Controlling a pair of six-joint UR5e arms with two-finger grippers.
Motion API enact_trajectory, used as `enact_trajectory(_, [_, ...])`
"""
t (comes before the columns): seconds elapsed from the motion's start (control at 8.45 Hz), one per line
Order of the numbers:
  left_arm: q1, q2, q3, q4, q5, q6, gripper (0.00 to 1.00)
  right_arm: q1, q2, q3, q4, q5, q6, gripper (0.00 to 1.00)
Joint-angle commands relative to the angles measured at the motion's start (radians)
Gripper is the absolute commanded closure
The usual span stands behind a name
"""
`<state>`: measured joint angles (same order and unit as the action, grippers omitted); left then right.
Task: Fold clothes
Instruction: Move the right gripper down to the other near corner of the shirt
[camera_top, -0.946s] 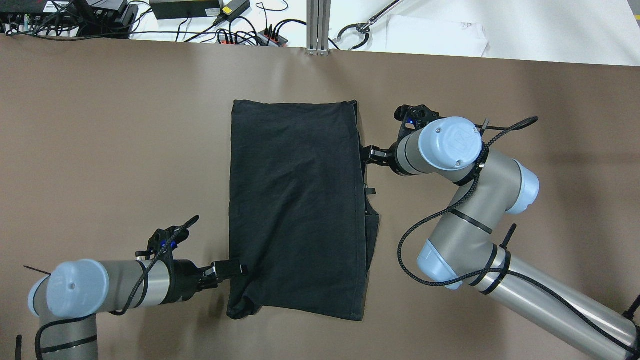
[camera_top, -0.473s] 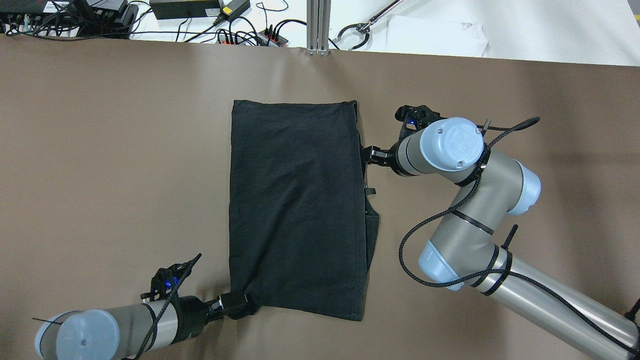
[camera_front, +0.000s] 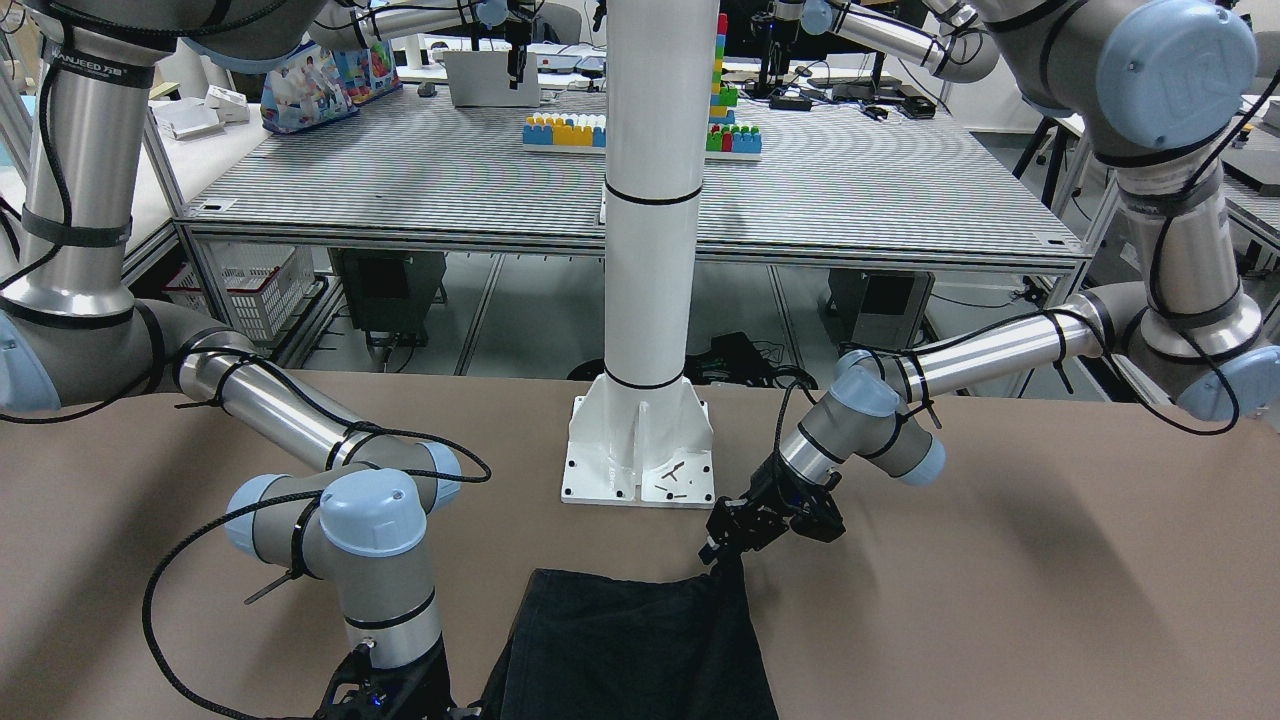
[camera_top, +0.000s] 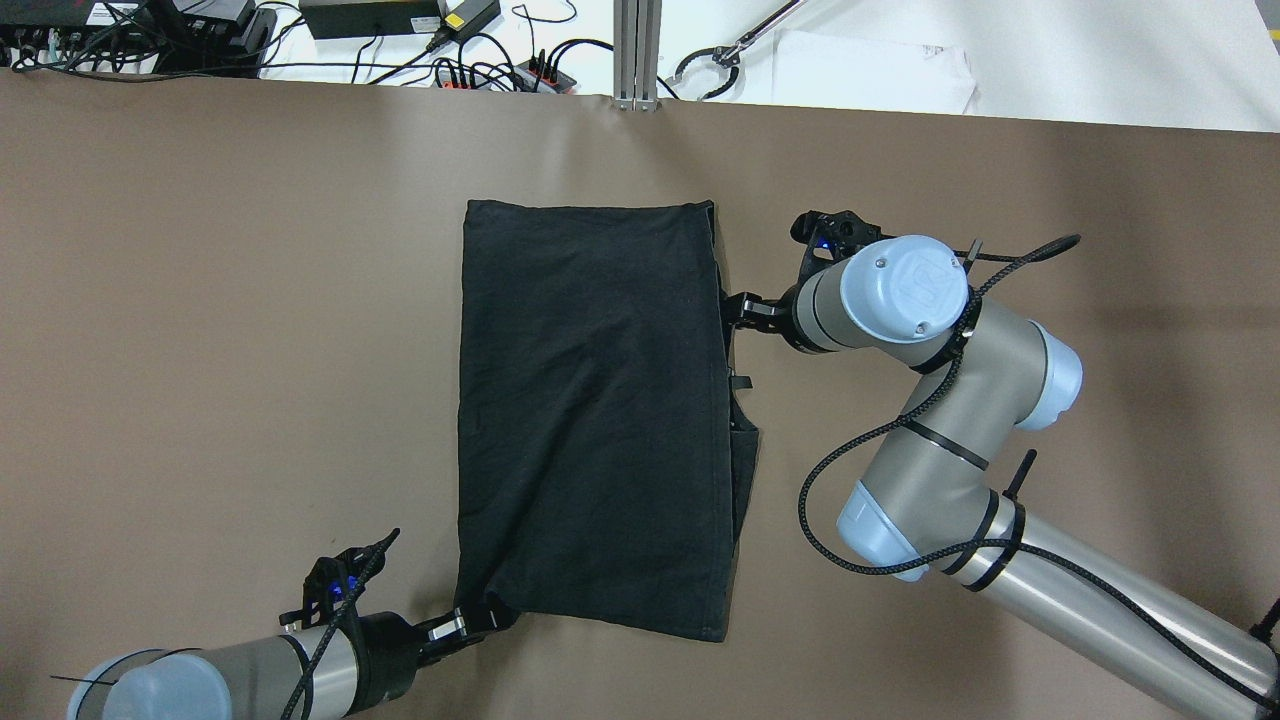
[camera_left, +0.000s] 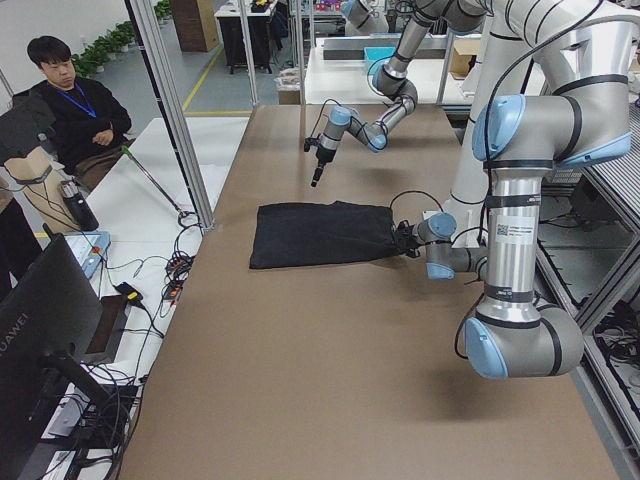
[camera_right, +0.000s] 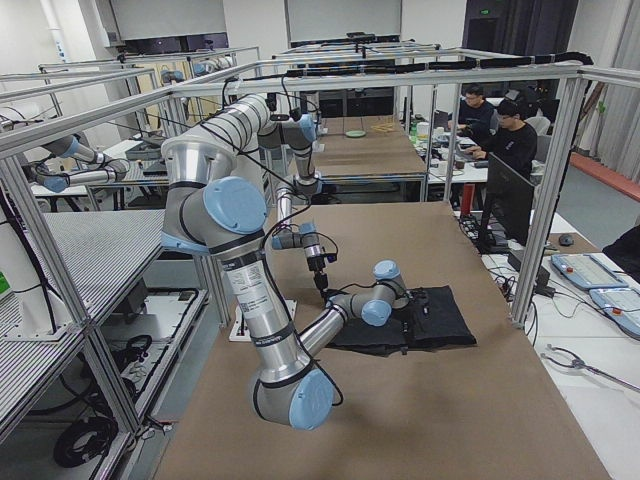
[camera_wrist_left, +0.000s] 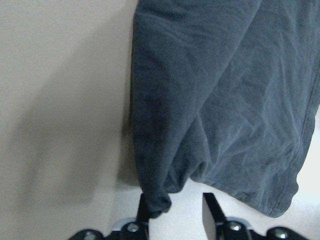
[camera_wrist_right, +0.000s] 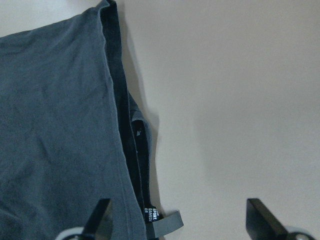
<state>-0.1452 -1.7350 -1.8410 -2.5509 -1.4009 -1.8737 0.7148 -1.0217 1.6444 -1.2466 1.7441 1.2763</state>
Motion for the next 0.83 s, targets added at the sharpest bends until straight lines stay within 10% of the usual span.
enact_trajectory(0.0, [-0.004, 0.003, 0.012, 0.012, 0.054, 0.002, 0.45, 0.0, -0.001, 0.0, 0.0, 0.0, 0.0, 0.06])
enact_trajectory(0.24, [-0.005, 0.028, 0.013, 0.017, 0.056, 0.007, 0.25, 0.0, -0.001, 0.0, -0.001, 0.0, 0.0, 0.05])
enact_trajectory(0.71, [-0.005, 0.019, 0.003, 0.017, 0.052, 0.007, 0.69, 0.0, -0.012, 0.011, -0.001, 0.0, 0.0, 0.06])
